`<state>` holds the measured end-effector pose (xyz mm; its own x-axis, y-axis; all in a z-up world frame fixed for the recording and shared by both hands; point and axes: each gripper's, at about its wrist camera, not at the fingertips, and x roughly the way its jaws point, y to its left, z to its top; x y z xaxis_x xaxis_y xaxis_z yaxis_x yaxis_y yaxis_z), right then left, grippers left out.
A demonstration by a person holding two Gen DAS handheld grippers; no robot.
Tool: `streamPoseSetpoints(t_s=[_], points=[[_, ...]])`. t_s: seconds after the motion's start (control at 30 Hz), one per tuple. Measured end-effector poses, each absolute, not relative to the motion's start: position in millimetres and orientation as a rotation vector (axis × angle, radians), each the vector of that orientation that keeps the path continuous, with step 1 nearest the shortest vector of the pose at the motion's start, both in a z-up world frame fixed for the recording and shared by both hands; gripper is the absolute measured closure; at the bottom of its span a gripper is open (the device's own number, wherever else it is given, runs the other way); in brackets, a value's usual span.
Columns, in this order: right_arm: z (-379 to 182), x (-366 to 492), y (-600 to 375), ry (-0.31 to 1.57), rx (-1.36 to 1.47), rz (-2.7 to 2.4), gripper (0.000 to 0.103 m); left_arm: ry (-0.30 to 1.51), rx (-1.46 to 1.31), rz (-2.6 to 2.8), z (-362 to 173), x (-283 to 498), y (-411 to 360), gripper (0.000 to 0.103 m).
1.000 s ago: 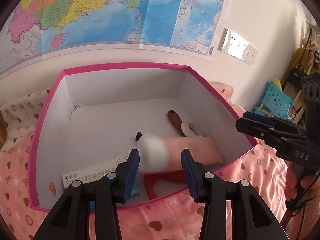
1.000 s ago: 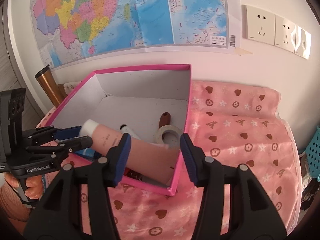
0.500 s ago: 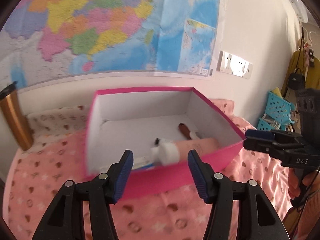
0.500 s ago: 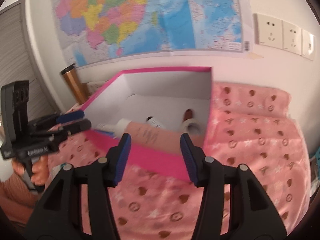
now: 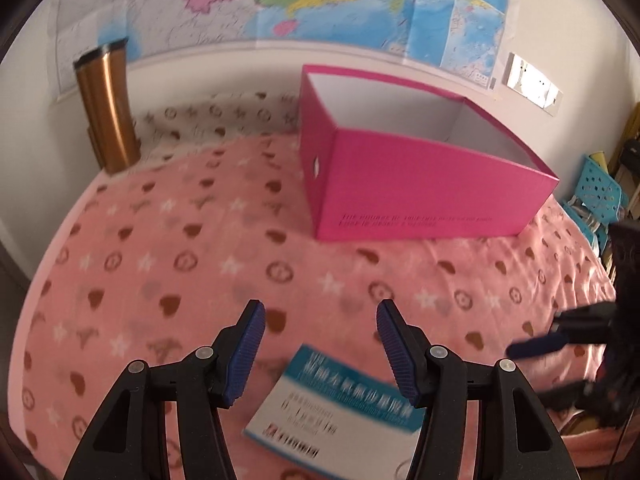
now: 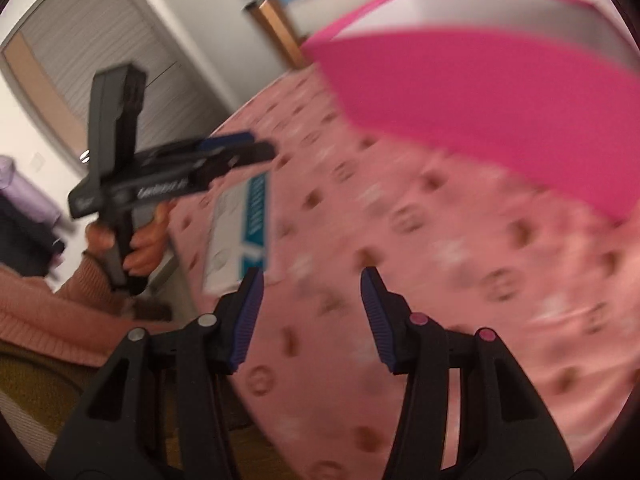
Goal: Organize rigid objects
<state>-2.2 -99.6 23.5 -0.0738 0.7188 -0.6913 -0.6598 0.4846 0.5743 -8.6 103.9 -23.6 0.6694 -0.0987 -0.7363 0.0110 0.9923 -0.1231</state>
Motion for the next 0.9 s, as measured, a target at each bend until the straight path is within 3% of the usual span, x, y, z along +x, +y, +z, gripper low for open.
streamPoseSetpoints(t_s=[0.4,0.9], points=[[12,-20,-61,1.248,0.096,1.246,0.055,0.898,-0.177,-0.078,-43,-29,116,0.045],[8,26,-75,1.182,0.148,1.020,0.055,0.934,-0.244,-0.209,-48,-34,97,0.046]])
